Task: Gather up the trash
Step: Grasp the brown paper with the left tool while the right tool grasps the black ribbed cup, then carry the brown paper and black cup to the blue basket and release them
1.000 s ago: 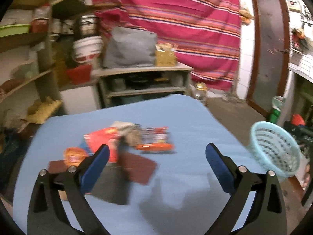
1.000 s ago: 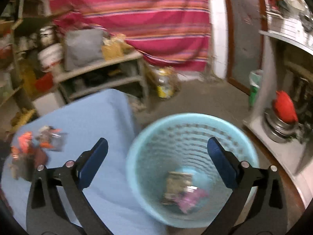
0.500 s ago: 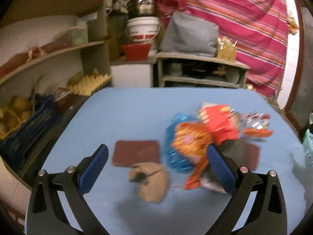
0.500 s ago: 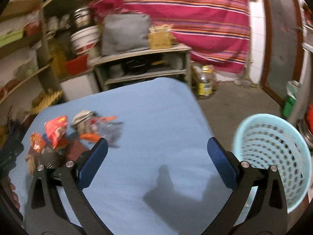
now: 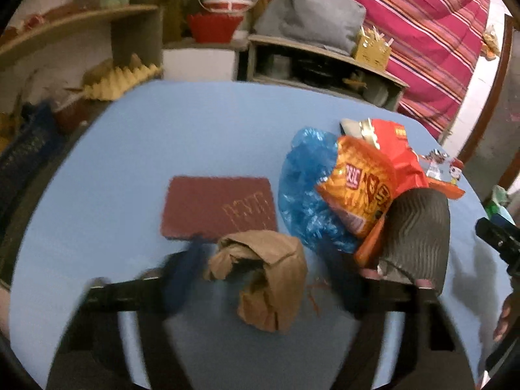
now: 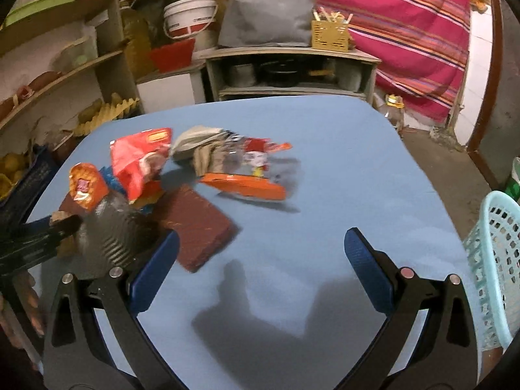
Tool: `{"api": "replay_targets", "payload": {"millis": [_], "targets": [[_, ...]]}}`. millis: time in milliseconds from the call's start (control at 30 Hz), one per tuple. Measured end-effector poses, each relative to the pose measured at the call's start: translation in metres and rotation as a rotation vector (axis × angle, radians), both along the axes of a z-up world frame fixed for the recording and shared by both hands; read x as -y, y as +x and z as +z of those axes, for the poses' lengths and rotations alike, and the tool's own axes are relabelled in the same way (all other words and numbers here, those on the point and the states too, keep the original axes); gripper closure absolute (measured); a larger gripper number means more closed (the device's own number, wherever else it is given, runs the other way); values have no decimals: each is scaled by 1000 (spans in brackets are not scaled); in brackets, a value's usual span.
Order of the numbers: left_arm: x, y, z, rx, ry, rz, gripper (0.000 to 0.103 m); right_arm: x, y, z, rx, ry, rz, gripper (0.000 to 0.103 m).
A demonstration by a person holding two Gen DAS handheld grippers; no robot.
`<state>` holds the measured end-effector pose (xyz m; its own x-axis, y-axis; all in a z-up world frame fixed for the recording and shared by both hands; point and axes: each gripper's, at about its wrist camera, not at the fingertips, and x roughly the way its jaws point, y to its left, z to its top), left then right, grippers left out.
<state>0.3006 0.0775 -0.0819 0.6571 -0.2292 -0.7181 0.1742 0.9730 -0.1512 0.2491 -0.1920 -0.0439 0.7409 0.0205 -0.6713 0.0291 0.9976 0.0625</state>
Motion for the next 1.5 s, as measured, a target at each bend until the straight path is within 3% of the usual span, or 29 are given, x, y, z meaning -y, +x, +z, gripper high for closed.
{"api": "replay_targets", "payload": {"millis": [167,433,633,767,867,1067,1333,1500], "targets": [[-11,2,1,-9,-66,5,53,-31,1,-2,-15,22,32,4],[-42,-17,25,62,-12,67,53,-75,11,-4,-18,34,59,4],[-66,-20,33,66,-39,119,53,-99,26,-9,-41,55,77,5],[-73,-25,44,88,-44,126,53,-111,29,-11,-58,77,125,21],[-72,-26,47,102,-23,127,53,-114,25,-6,-42,61,159,27],[-60,-29,45,97,-13,110,53,-97,11,8,-9,80,184,37],[-19,-43,54,130,-7,43,53,-41,-18,32,46,74,142,38],[28,-57,62,164,-10,-33,53,8,-37,40,55,87,87,38]]}}
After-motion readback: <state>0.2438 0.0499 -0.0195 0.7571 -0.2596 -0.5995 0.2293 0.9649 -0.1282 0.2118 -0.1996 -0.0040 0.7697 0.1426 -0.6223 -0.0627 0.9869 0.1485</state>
